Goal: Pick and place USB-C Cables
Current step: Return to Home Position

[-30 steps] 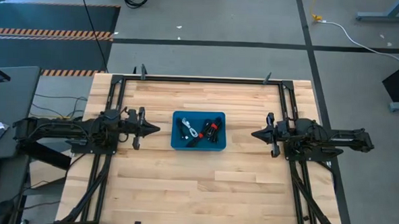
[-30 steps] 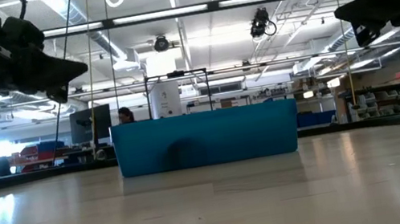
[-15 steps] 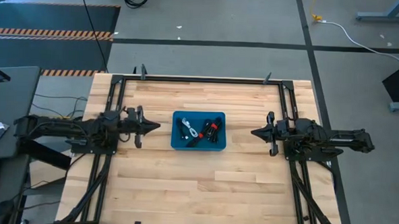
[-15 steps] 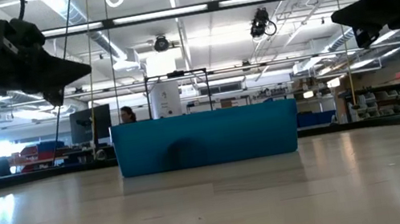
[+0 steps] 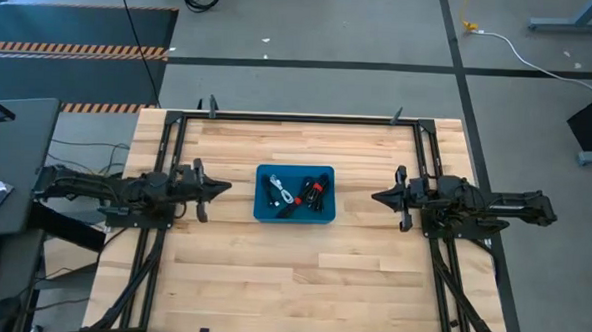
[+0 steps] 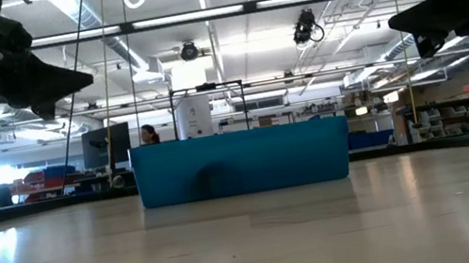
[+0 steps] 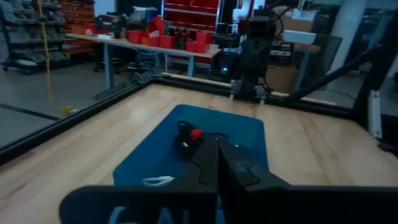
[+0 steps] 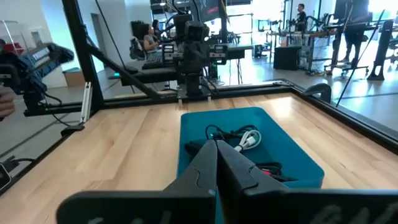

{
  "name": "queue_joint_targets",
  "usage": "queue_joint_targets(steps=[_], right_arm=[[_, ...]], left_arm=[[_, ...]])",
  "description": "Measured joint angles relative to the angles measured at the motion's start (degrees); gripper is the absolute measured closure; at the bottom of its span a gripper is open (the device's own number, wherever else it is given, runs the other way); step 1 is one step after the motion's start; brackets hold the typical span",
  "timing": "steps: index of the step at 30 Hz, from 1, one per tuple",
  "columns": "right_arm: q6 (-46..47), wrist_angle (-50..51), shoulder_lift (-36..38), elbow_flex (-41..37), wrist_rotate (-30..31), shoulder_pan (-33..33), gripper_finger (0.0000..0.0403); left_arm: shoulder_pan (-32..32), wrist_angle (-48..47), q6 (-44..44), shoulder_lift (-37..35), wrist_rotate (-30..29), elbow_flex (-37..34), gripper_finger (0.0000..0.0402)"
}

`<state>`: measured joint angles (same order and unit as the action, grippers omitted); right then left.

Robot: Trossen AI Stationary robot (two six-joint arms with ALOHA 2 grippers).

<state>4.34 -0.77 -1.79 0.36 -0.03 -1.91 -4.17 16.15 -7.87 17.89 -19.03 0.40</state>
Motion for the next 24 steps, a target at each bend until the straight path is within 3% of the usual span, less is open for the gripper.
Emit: queue_joint_targets(steps=[6,8,16,24], right_arm=[[-0.3,-0.3,0.1,0.0,0.0,0.0,0.0398],[-0.4,0.0,0.1,0.0,0.0,0.0,0.0398],[-0.6,0.0,-0.2,0.0,0.0,0.0,0.0398],[-6.8,0.0,-0.6,0.0,-1.2,0.0,0.04]], left_arm=[[0.2,-12.2,-0.6,-14.9,1.5,0.0,0.0401],[0.1,-12.3,-0.6,-17.9,3.9,0.1,0.0401],[-0.2,-13.6,-0.3,-15.8,5.5,0.2,0.04],[-0.1,-14.7,7.3,-15.7,11.0,0.2,0.0399]])
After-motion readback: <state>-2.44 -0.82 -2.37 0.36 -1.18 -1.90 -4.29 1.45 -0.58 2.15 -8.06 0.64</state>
